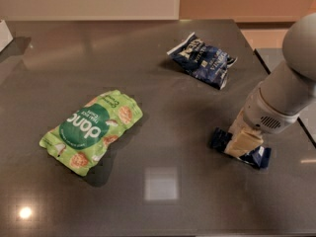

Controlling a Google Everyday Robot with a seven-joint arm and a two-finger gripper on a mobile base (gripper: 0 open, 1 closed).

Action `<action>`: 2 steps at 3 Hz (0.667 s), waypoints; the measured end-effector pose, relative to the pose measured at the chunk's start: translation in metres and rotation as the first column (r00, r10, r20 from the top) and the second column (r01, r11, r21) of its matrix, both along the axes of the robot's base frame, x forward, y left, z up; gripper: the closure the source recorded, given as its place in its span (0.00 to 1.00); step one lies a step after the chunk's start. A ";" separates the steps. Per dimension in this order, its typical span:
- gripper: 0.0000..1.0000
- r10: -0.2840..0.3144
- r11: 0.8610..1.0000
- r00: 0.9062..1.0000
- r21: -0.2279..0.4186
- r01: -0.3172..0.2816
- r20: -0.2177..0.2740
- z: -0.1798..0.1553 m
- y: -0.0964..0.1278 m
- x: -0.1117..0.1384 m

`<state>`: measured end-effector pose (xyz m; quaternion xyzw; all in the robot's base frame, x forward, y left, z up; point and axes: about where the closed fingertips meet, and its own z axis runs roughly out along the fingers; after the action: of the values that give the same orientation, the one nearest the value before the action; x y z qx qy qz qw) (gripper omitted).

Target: Move rxbar blueberry near green rice chip bag

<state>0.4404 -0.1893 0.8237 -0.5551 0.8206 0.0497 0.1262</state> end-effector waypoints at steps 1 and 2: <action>0.94 0.000 1.000 1.000 0.000 0.000 0.000 0.004 0.000 0.000; 1.00 0.023 0.999 0.999 0.027 -0.024 0.022 0.024 0.011 0.007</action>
Offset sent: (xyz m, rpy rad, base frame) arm 0.0168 0.0263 0.0549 0.0687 -0.0553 0.0537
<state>0.4471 -0.1779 0.8476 -0.5634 0.8119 0.0565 0.1419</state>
